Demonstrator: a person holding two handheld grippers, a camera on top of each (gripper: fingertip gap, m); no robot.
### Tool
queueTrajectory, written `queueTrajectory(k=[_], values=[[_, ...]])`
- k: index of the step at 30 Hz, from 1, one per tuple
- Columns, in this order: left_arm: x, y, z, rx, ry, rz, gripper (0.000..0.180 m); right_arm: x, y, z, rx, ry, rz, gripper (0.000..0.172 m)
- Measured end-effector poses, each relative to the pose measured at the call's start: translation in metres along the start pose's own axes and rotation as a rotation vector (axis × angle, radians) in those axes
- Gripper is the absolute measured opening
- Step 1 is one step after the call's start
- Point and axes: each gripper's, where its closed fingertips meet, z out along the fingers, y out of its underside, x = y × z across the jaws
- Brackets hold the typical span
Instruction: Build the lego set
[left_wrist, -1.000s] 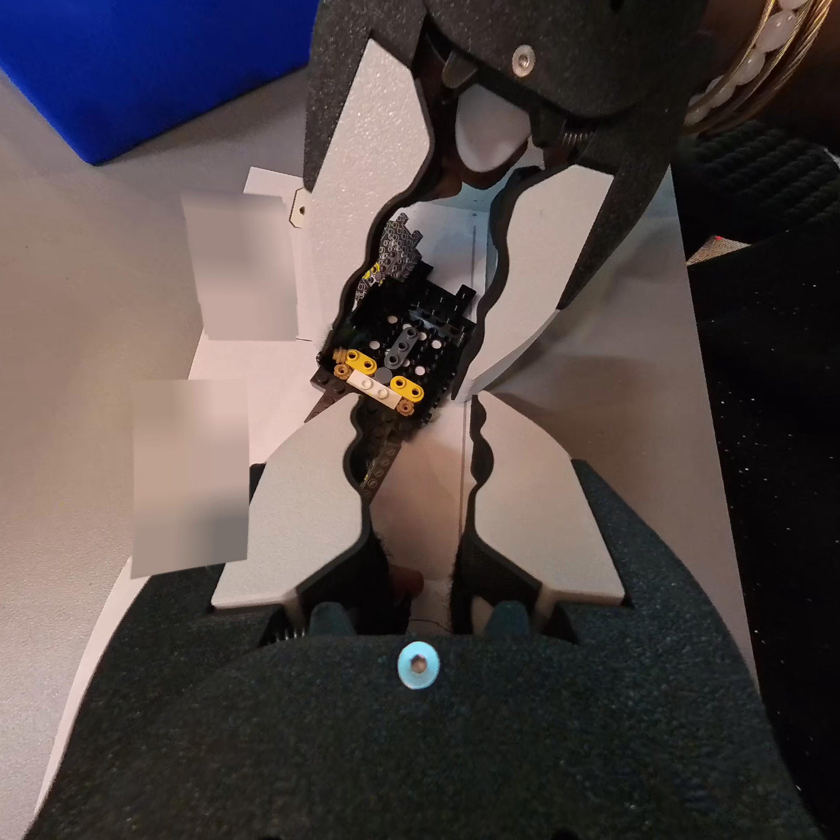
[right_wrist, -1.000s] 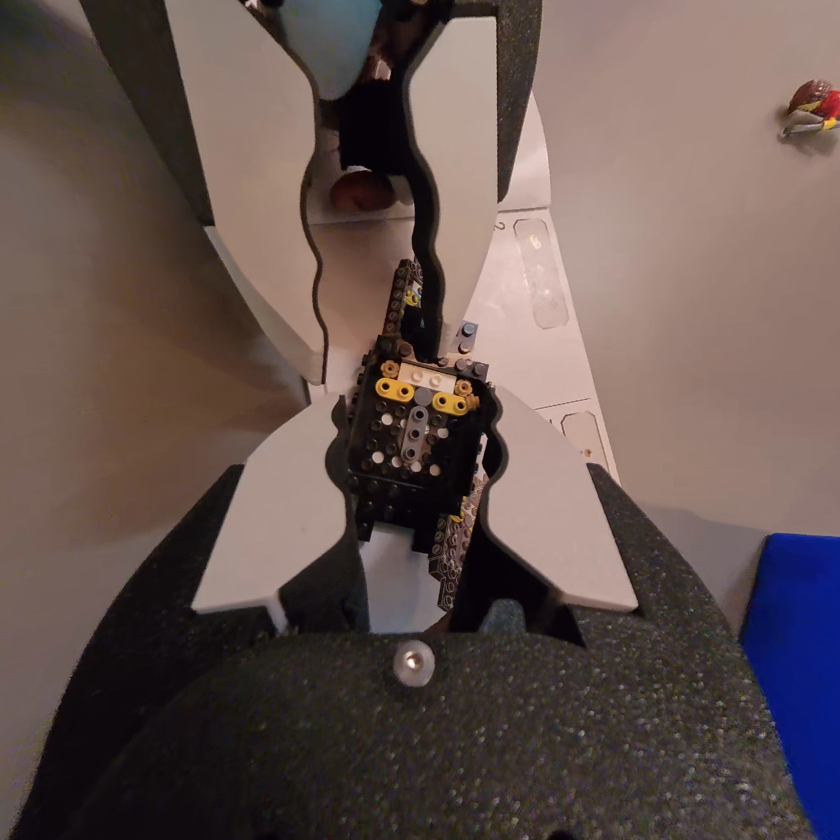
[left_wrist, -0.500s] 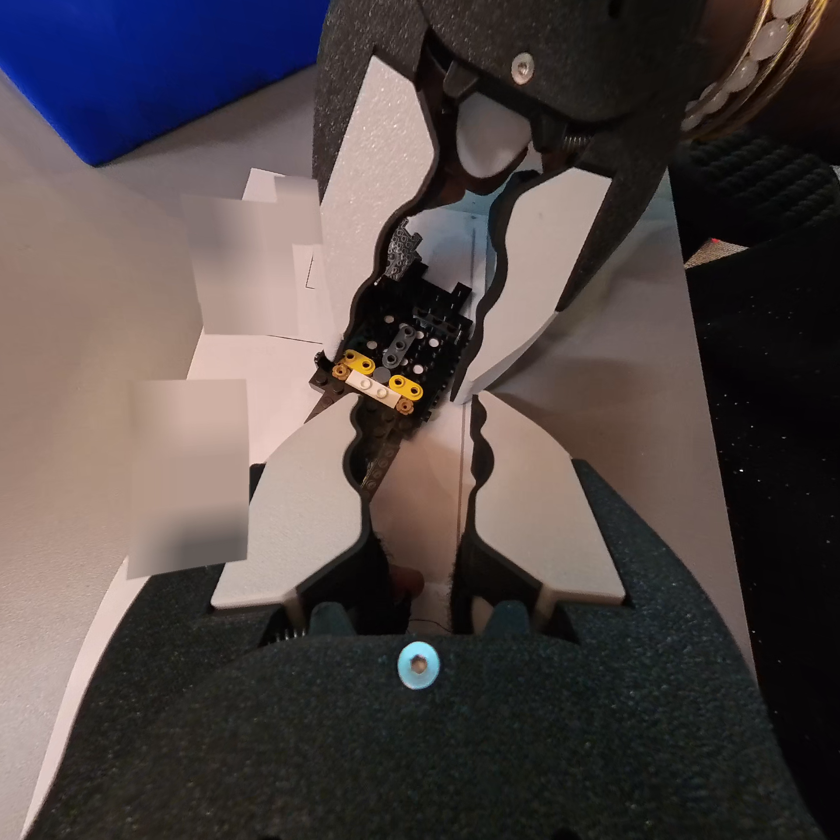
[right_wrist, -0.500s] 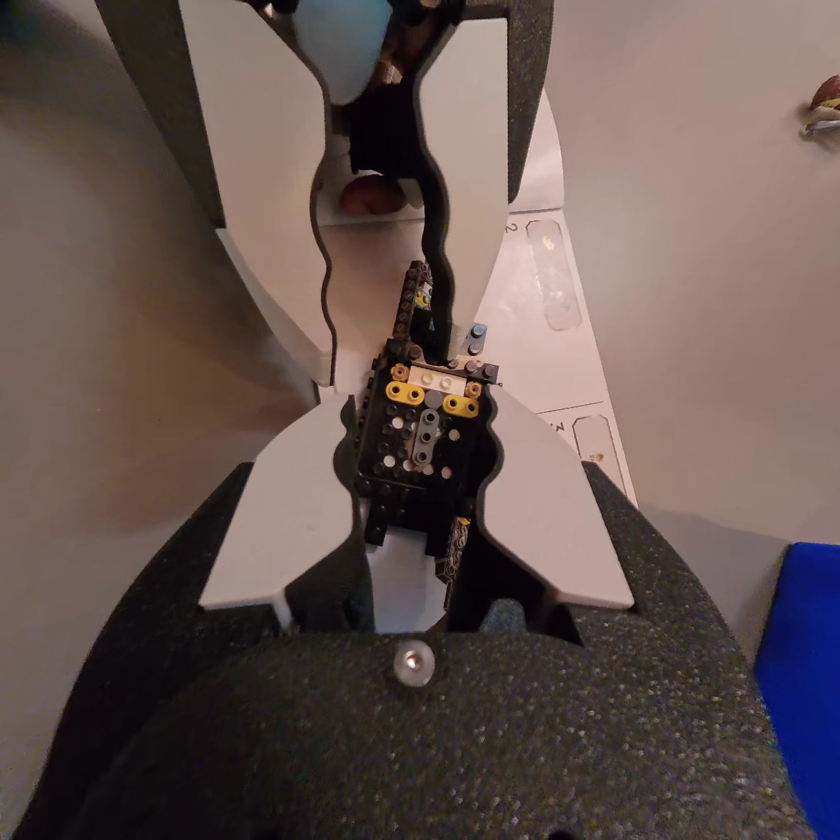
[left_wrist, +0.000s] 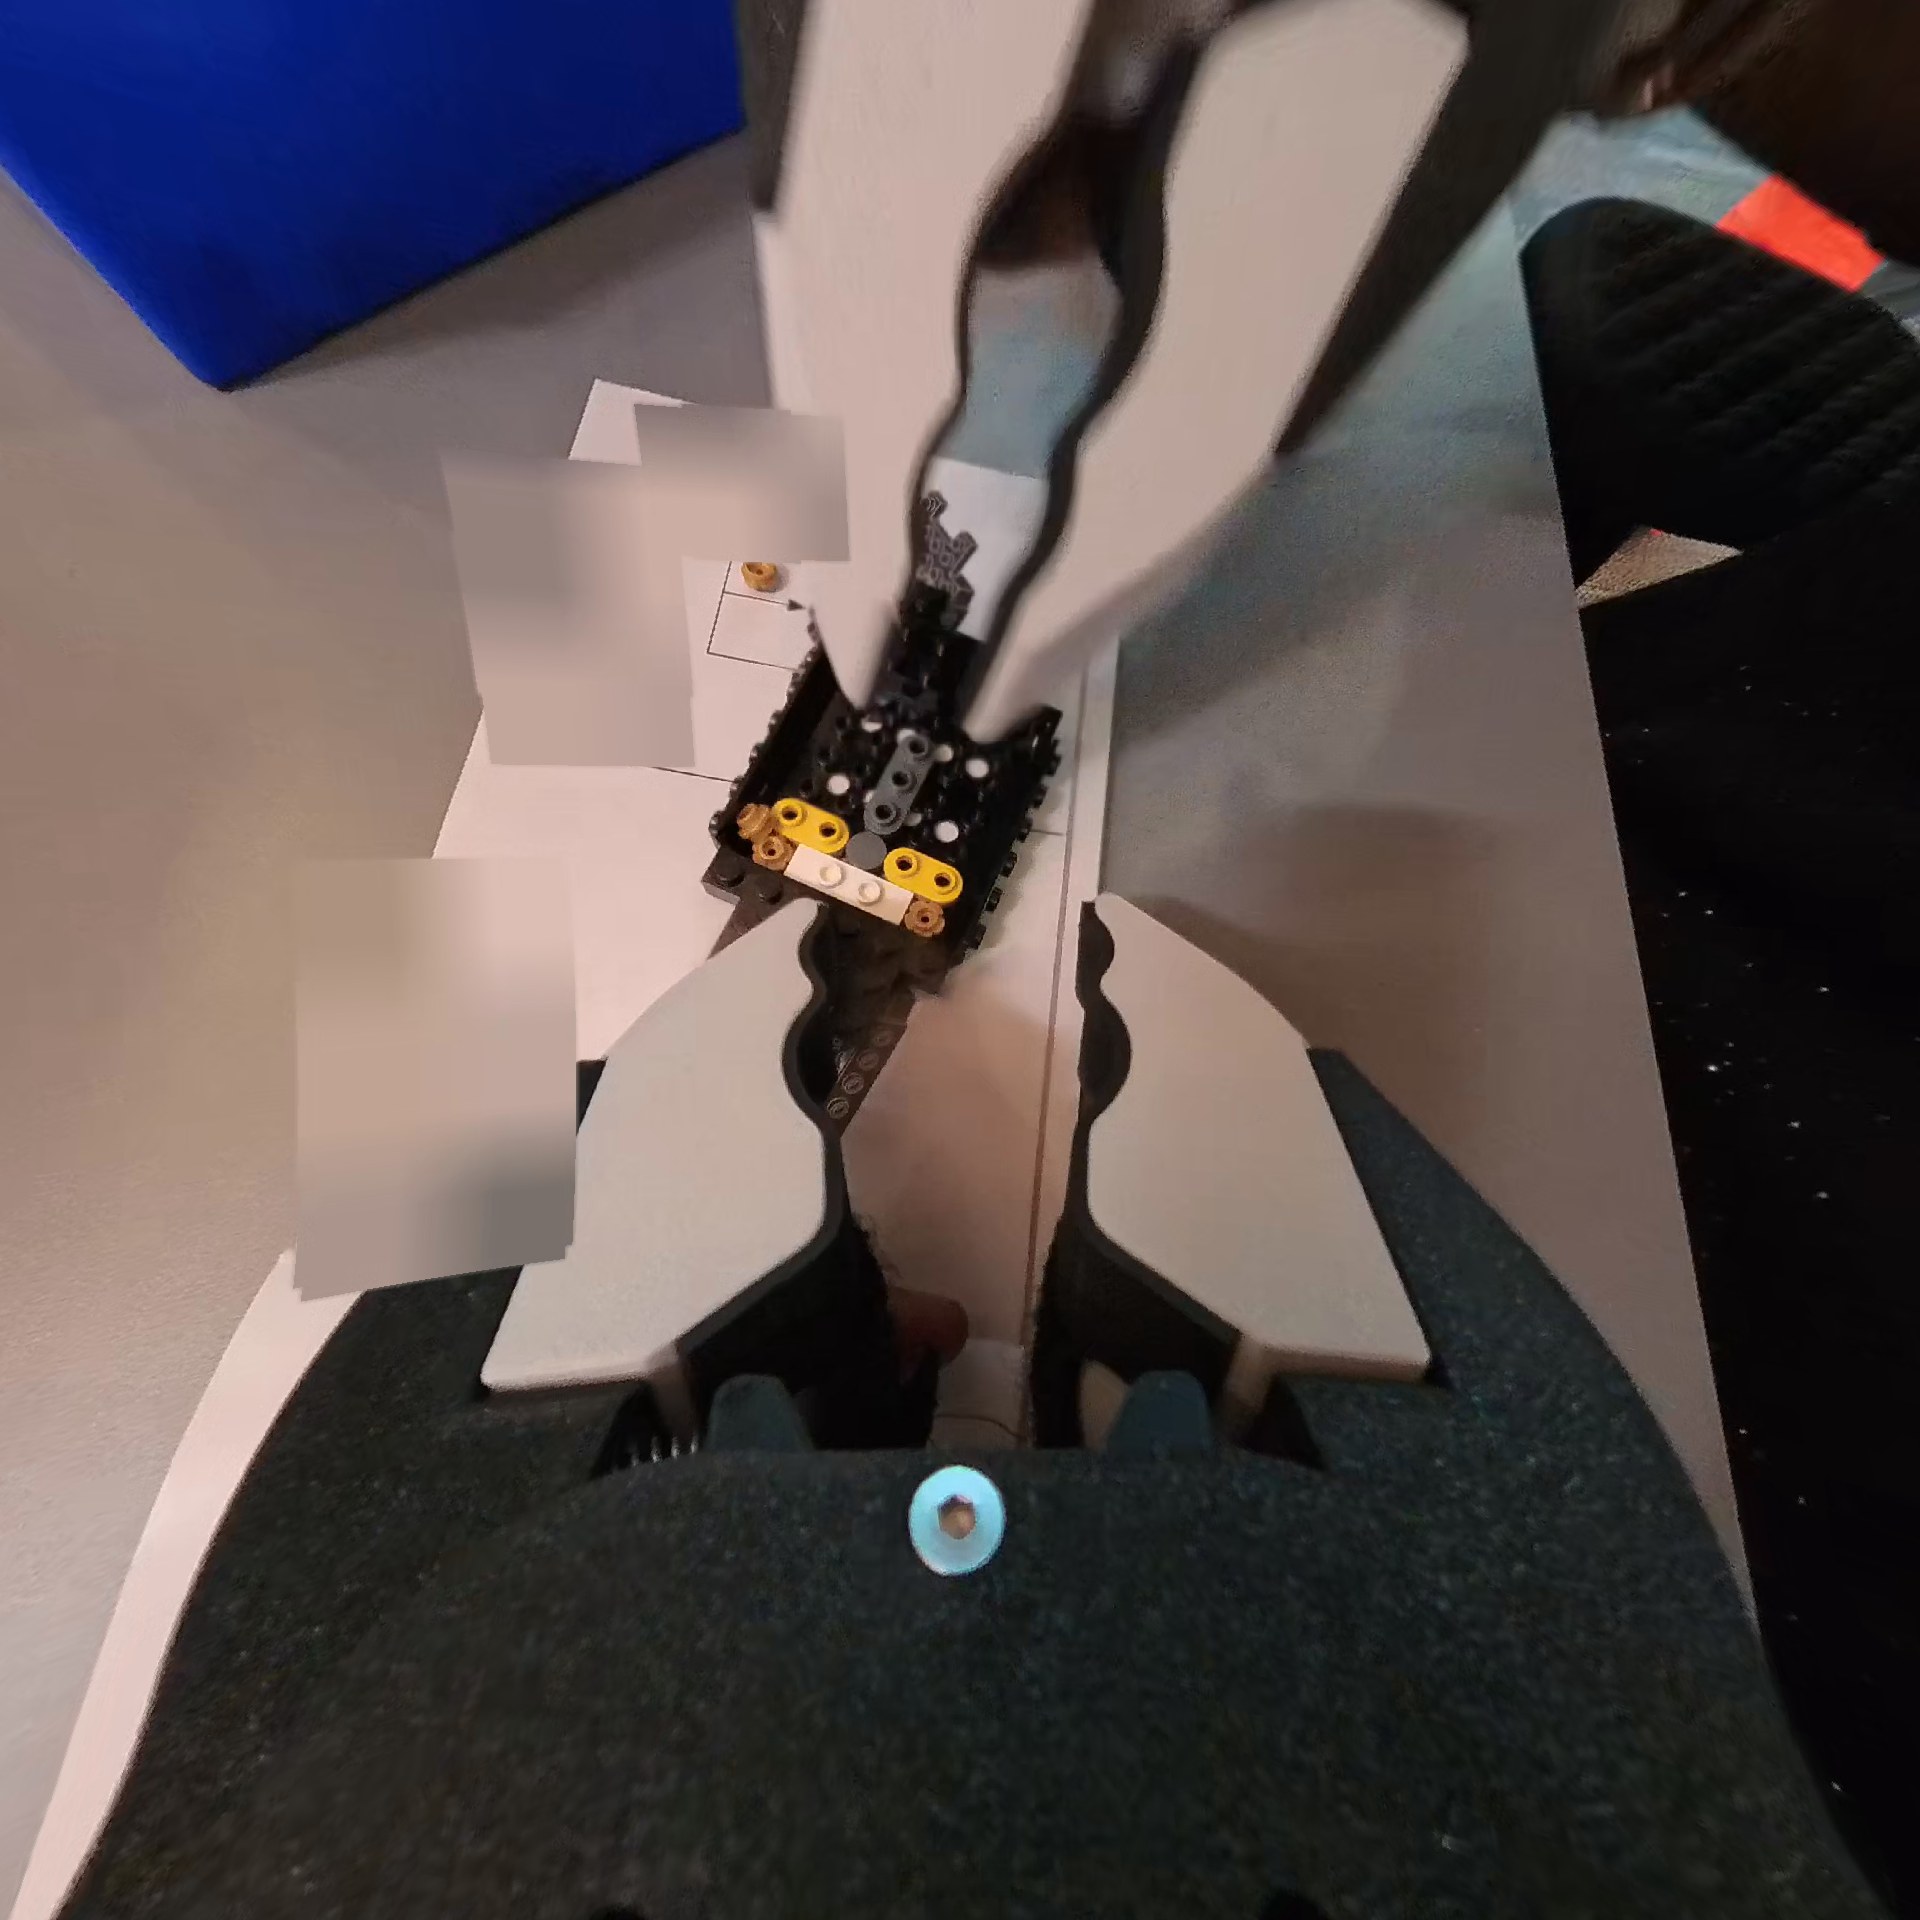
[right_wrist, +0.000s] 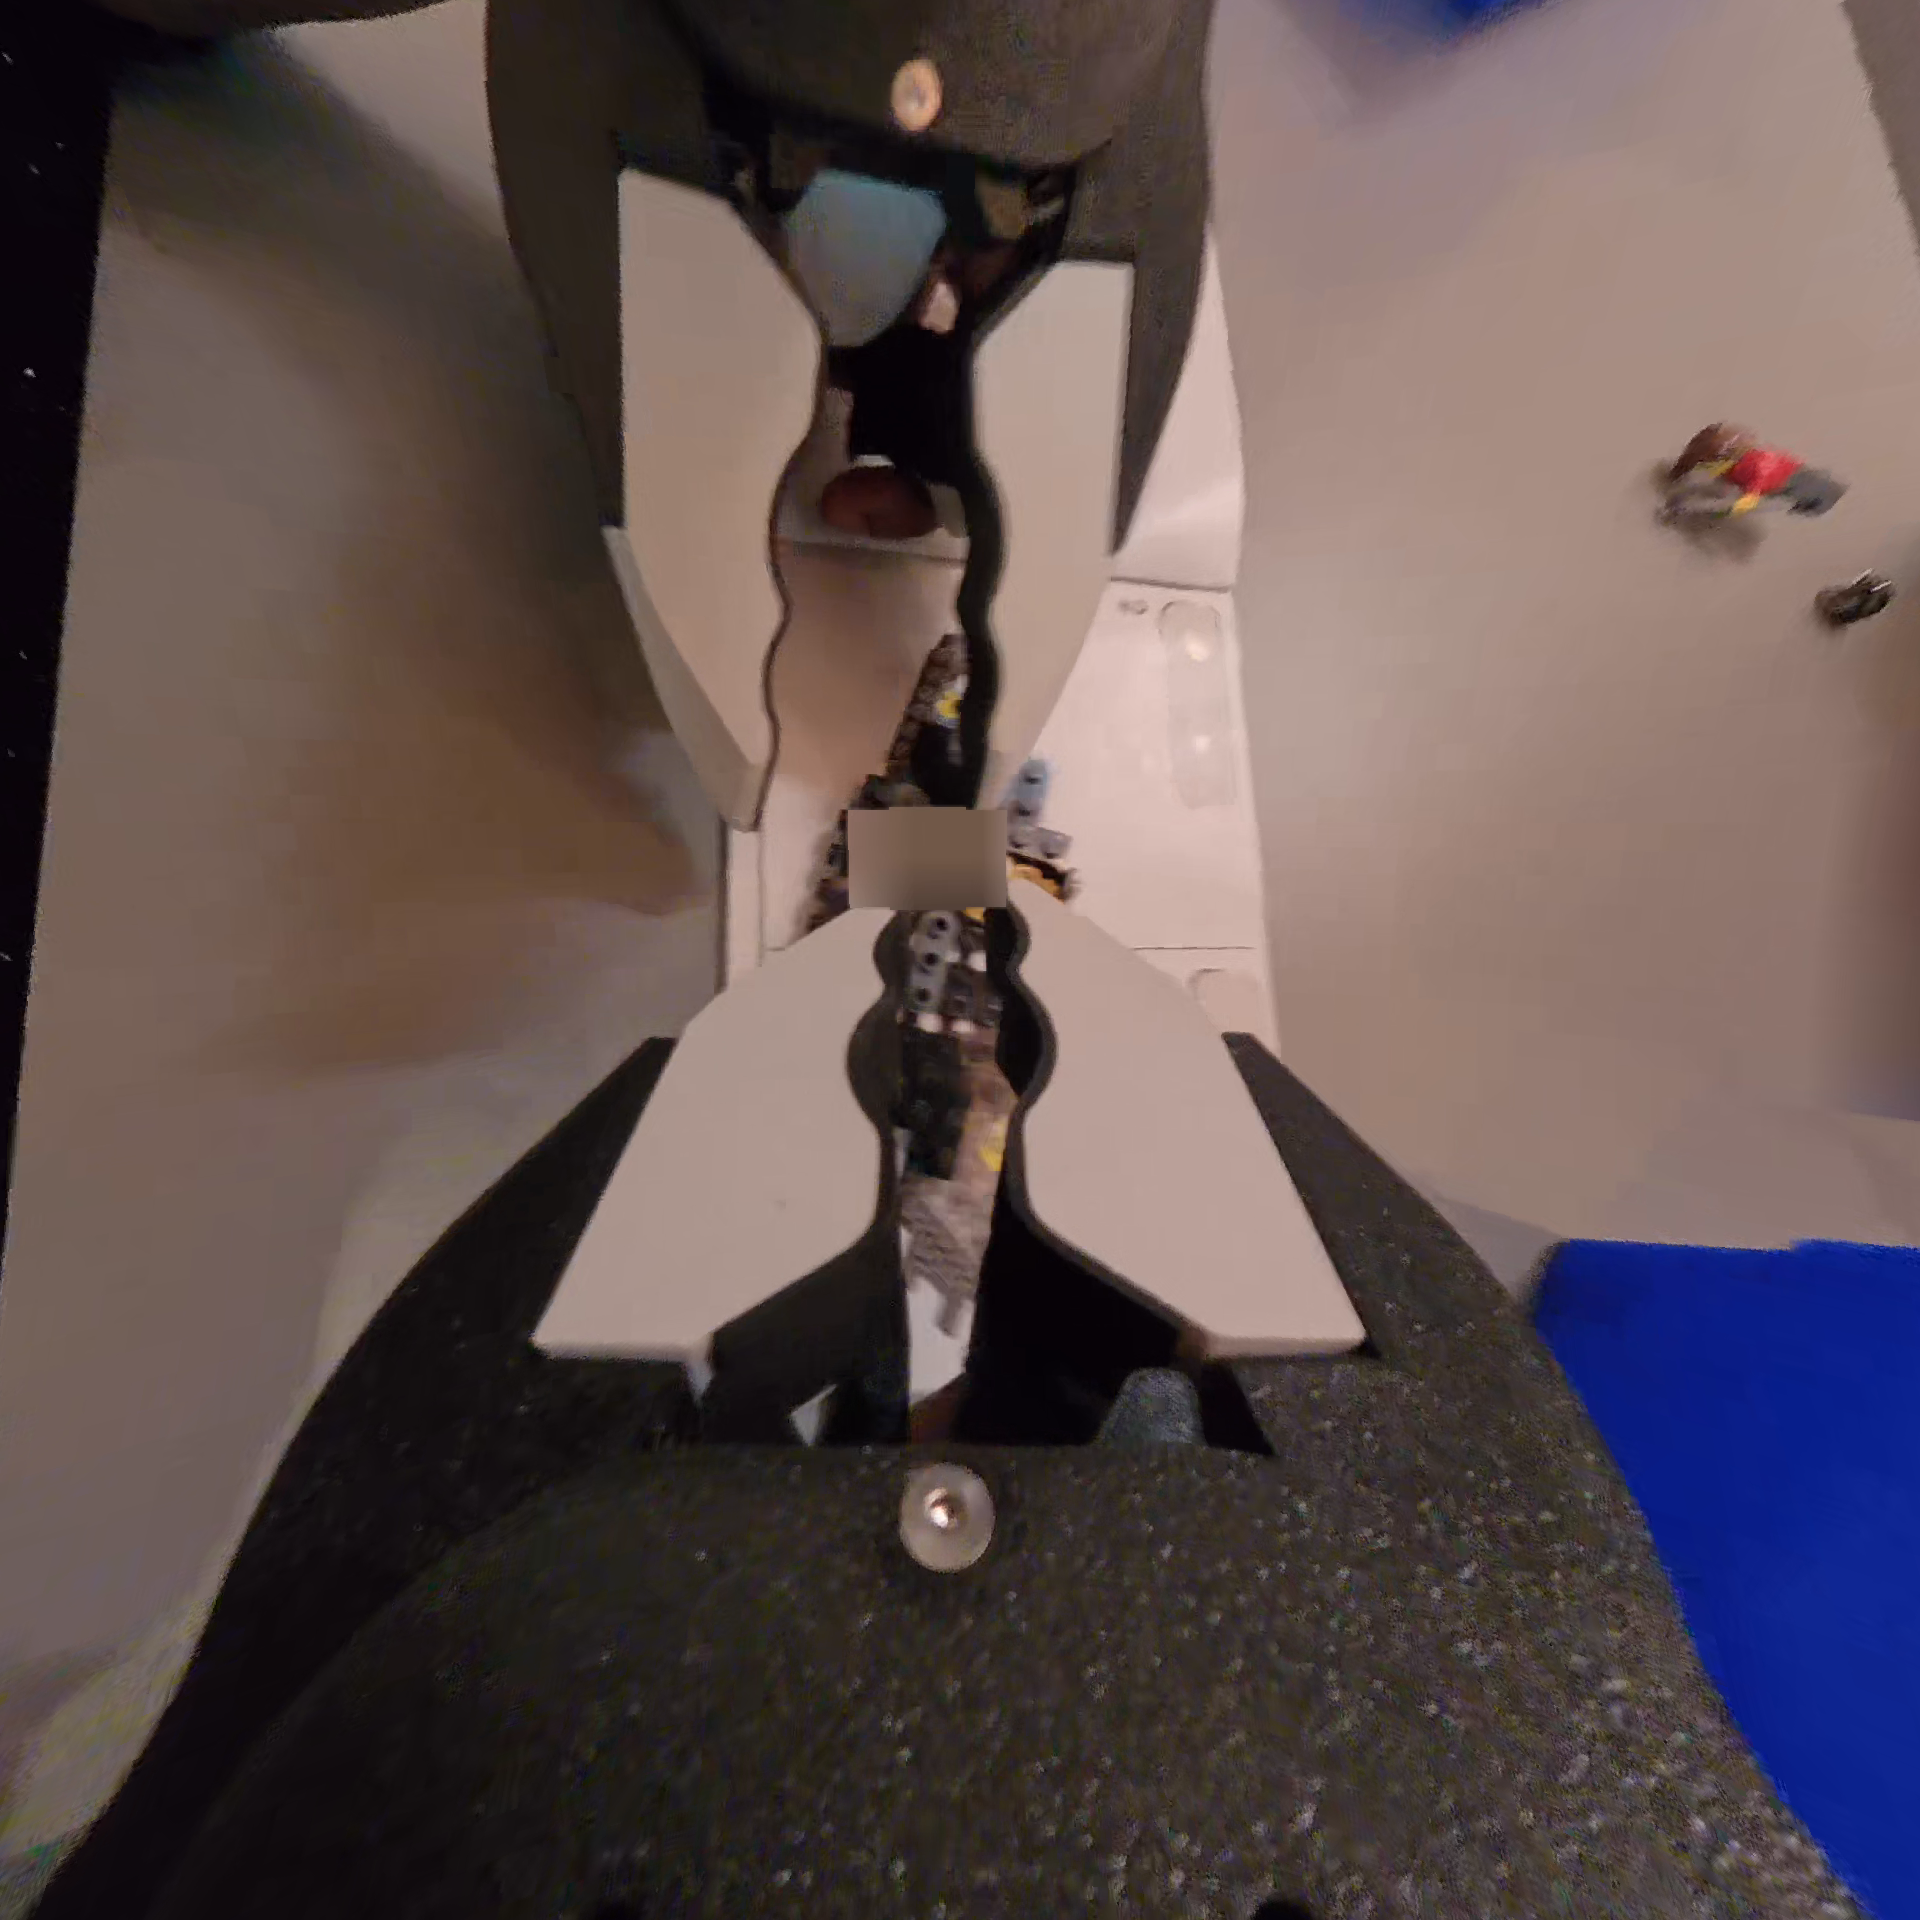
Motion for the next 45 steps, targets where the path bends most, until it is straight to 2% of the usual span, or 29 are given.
queueTrajectory(k=[3,6,9,14,18,25,38,45], values=[[-0.002,-0.002,-0.002,0.002,-0.016,0.011,0.041,0.016,-0.002,-0.009,-0.114,-0.076,-0.084,0.005],[-0.005,-0.011,-0.007,0.043,-0.059,0.032,0.038,0.021,0.000,-0.001,-0.230,-0.129,-0.136,0.013],[-0.014,-0.010,-0.009,0.050,-0.118,0.044,0.035,0.020,0.002,0.014,-0.291,-0.065,-0.069,0.013],[-0.018,-0.004,-0.001,0.020,-0.152,0.035,0.053,0.018,0.007,0.027,-0.261,0.129,0.086,0.006],[-0.018,-0.003,0.006,0.000,-0.167,0.052,0.061,0.020,0.015,0.023,-0.285,0.239,0.113,0.008],[-0.017,-0.001,0.010,-0.023,-0.146,0.030,0.055,0.020,0.017,0.026,-0.289,0.275,0.129,0.007],[-0.015,0.001,0.011,-0.031,-0.126,0.009,0.056,0.020,0.016,0.029,-0.308,0.317,0.138,0.002],[-0.014,0.002,0.011,-0.034,-0.122,0.004,0.055,0.020,0.016,0.029,-0.253,0.333,0.154,0.000]])
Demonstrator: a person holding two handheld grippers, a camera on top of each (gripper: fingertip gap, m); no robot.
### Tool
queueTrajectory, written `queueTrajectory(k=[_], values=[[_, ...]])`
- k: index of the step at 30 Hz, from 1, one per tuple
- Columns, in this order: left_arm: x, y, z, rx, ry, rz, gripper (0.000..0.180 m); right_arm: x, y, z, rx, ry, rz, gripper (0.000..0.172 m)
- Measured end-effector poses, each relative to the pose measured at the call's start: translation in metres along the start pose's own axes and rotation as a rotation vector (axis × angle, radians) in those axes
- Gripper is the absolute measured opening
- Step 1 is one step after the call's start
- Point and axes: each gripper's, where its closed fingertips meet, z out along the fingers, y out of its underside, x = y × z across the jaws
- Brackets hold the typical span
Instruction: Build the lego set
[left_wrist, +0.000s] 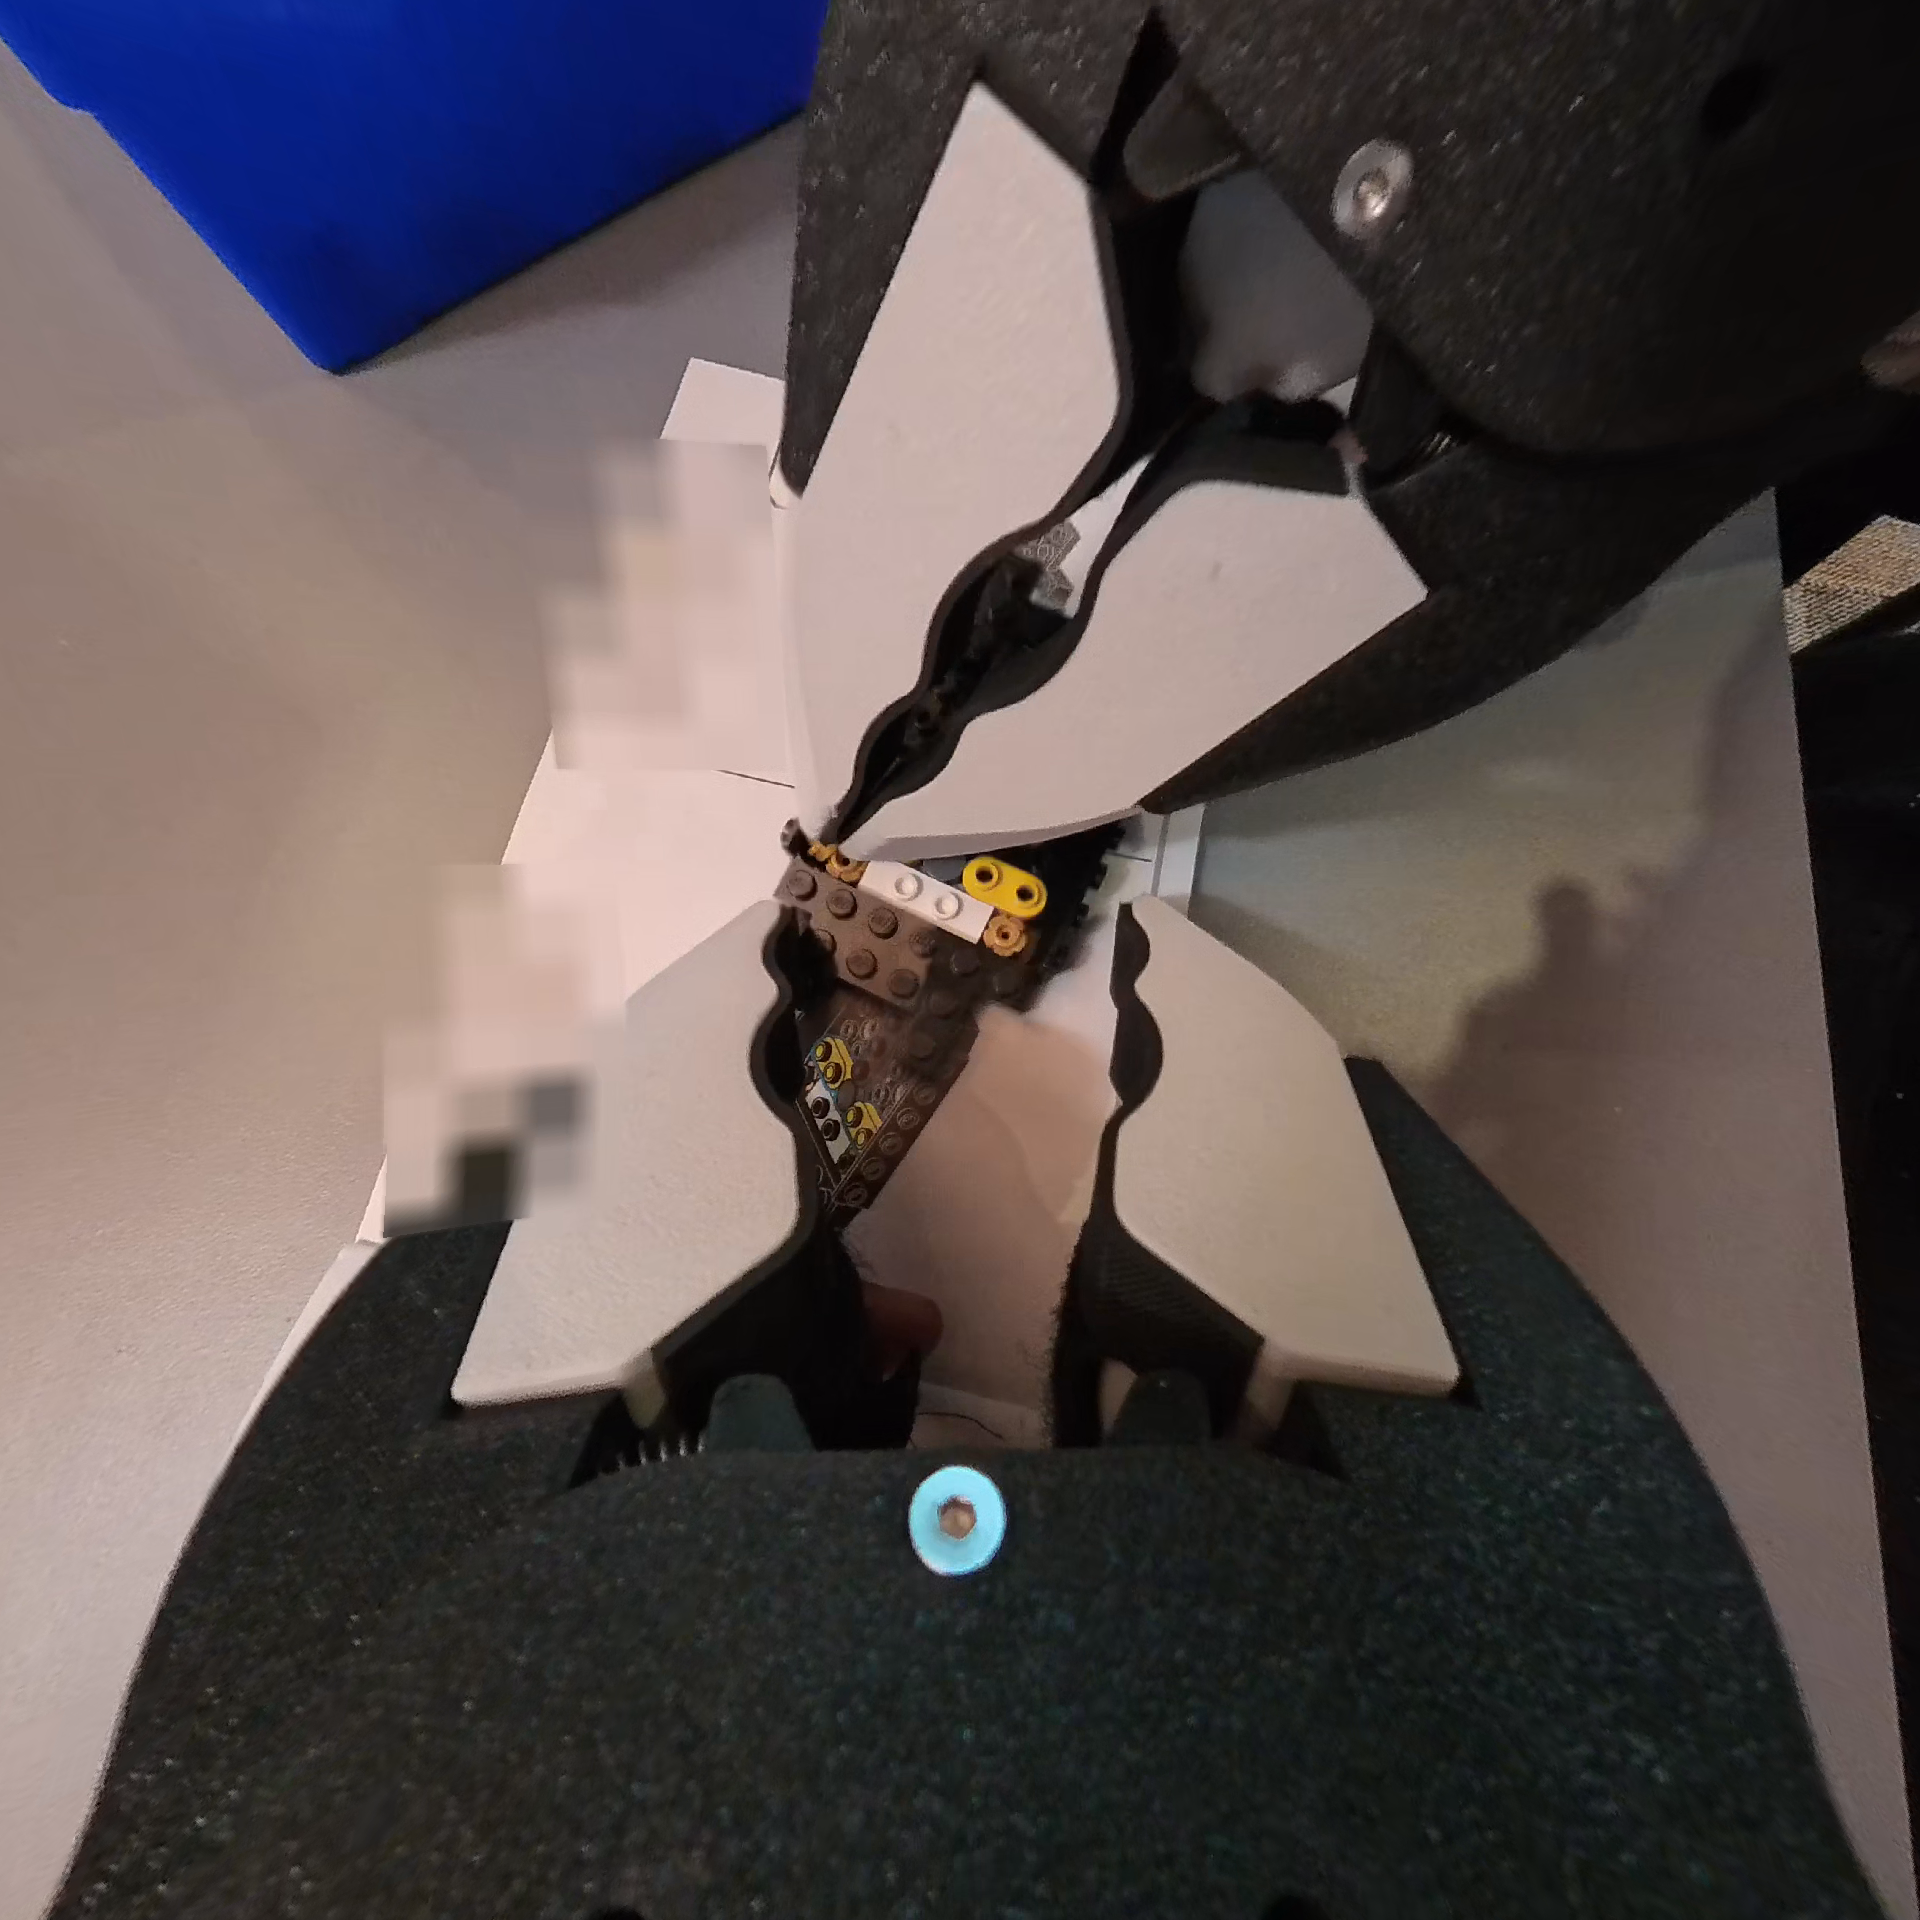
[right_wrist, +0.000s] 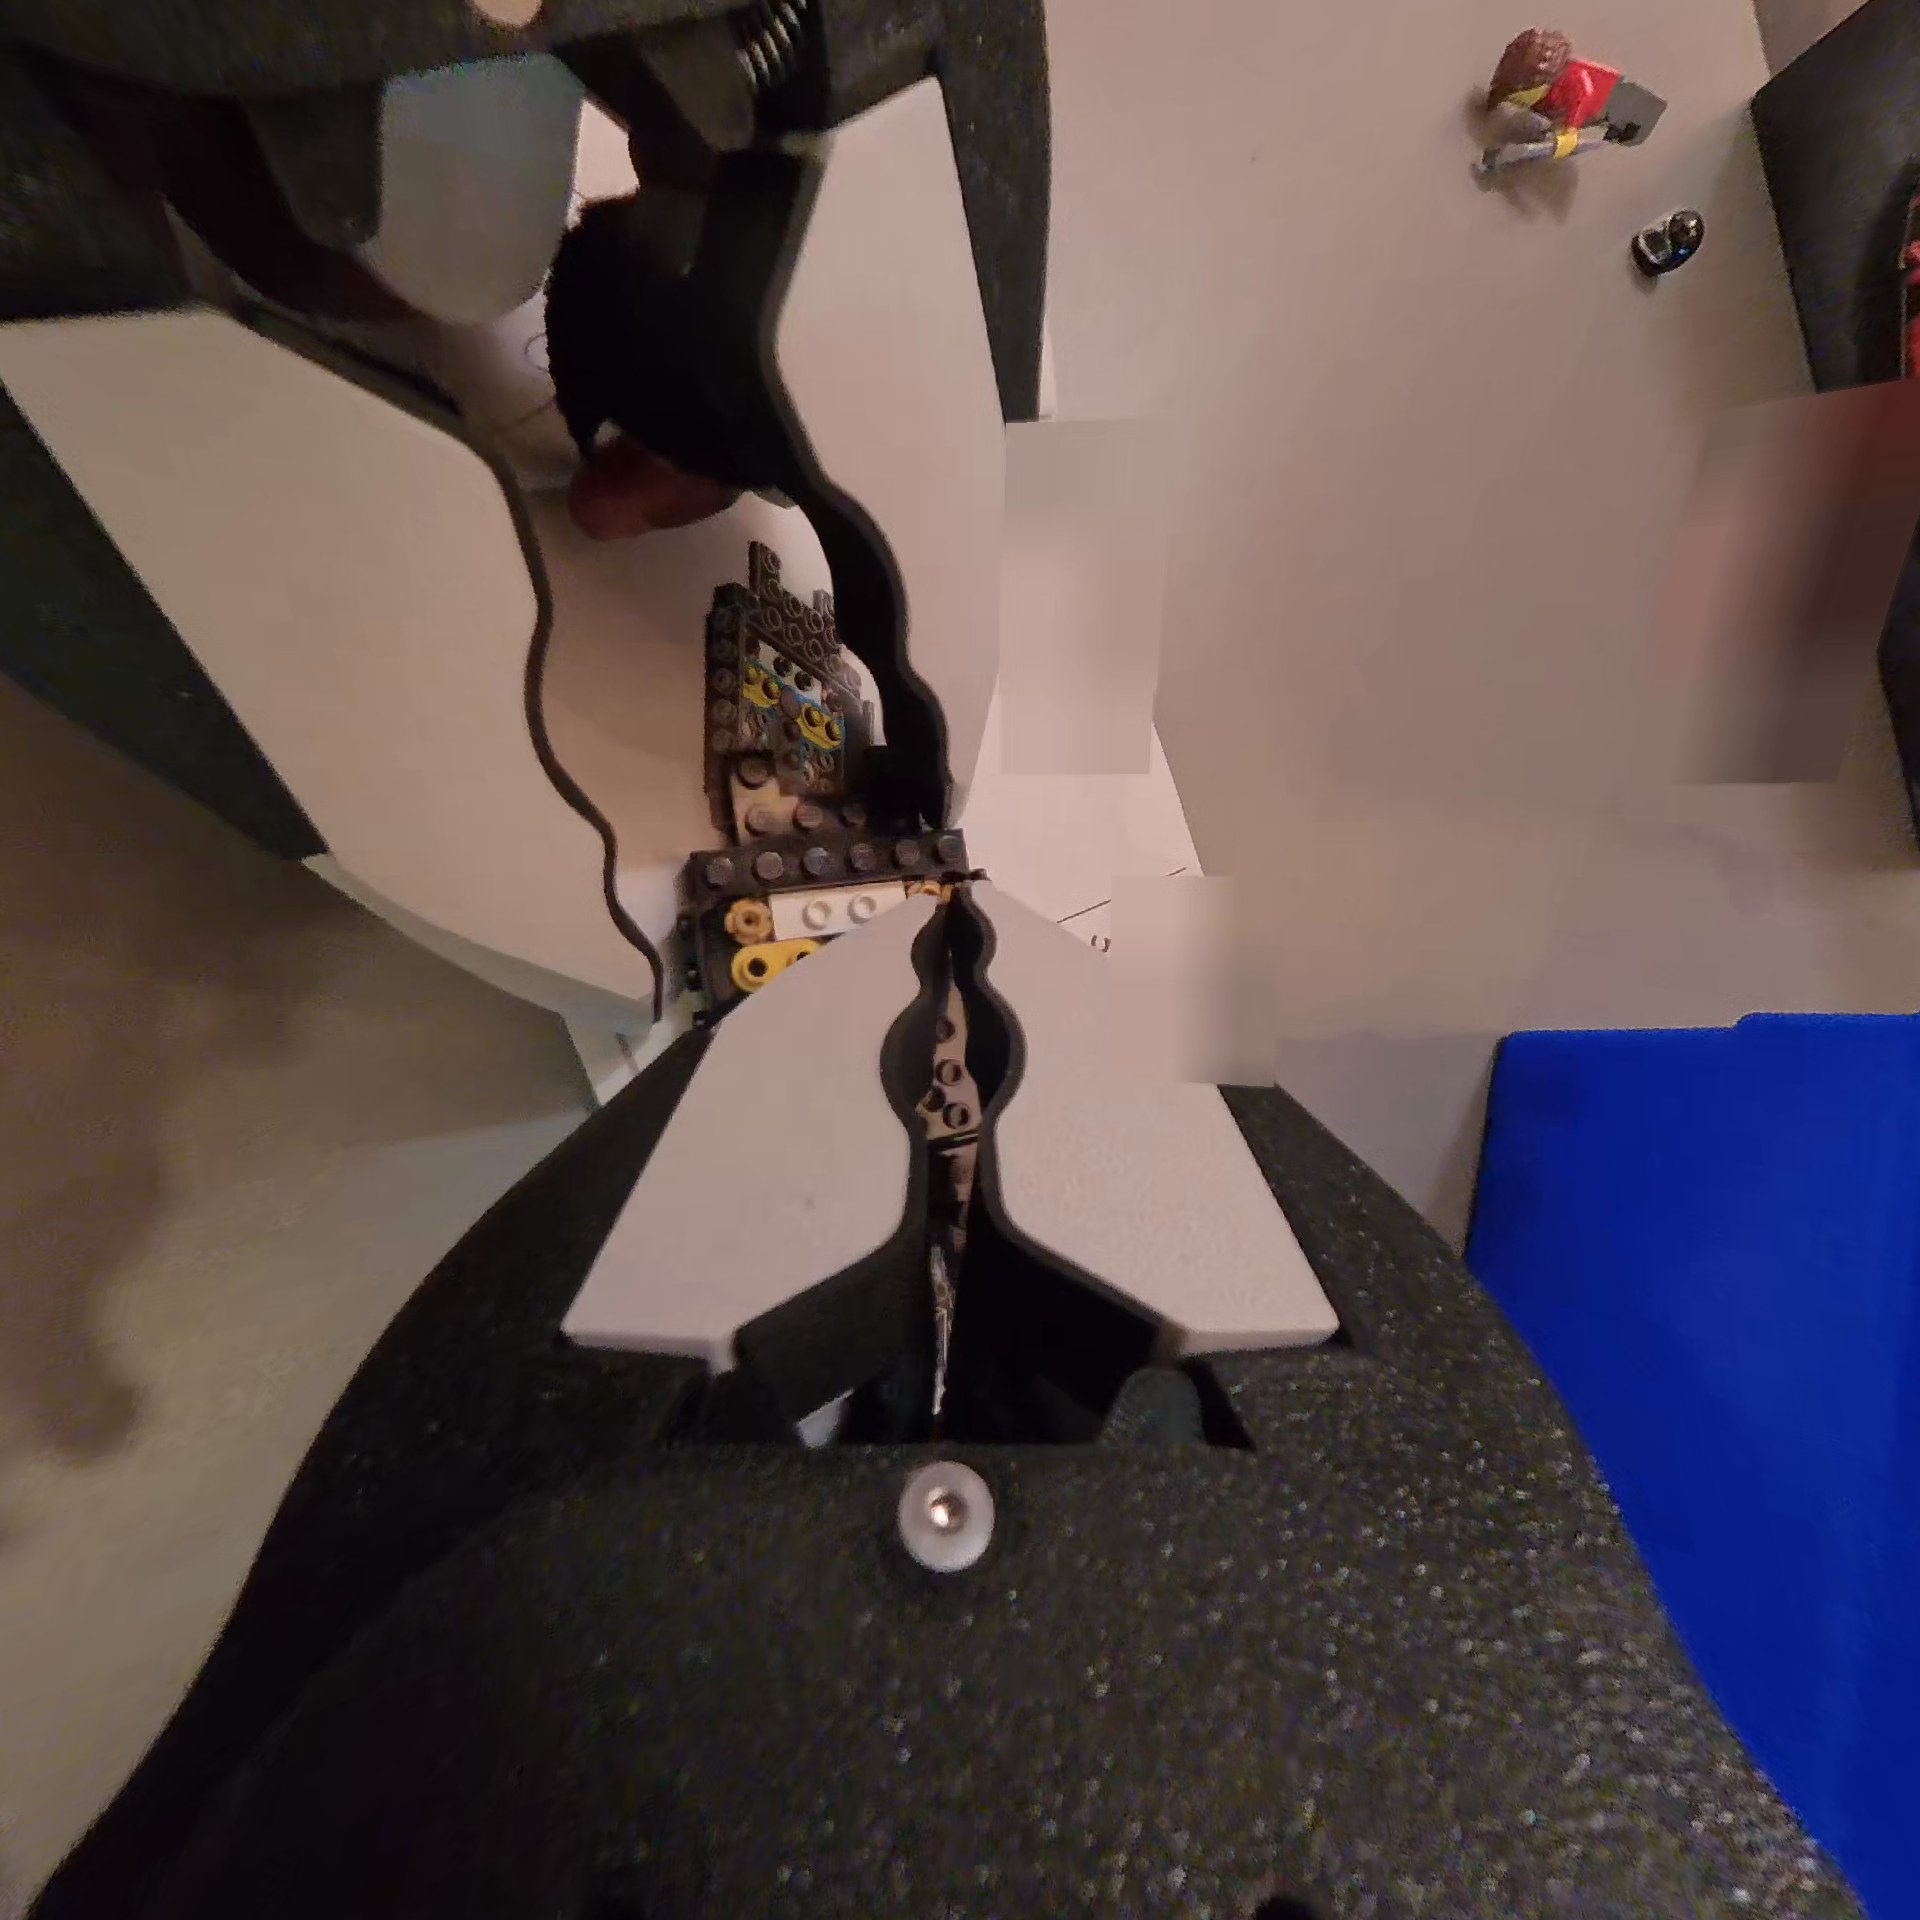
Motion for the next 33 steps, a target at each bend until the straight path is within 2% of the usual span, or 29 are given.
queueTrajectory(k=[11,15,23,28,33], values=[[0.000,0.002,0.000,-0.016,0.003,0.003,0.053,0.000,0.003,-0.008,0.051,-0.046,0.064,0.000],[0.000,0.002,0.000,-0.017,0.000,0.004,0.053,0.000,-0.001,-0.004,0.048,-0.054,0.060,0.007],[0.001,0.001,0.000,-0.014,0.003,0.012,0.054,0.000,-0.001,0.001,-0.025,-0.079,0.037,0.005],[0.001,0.001,0.000,-0.009,0.009,0.003,0.055,-0.001,0.000,0.001,-0.072,-0.153,0.119,0.004],[-0.001,0.001,-0.001,-0.003,0.010,-0.017,0.054,0.001,0.000,0.002,-0.019,-0.181,0.134,0.000]])
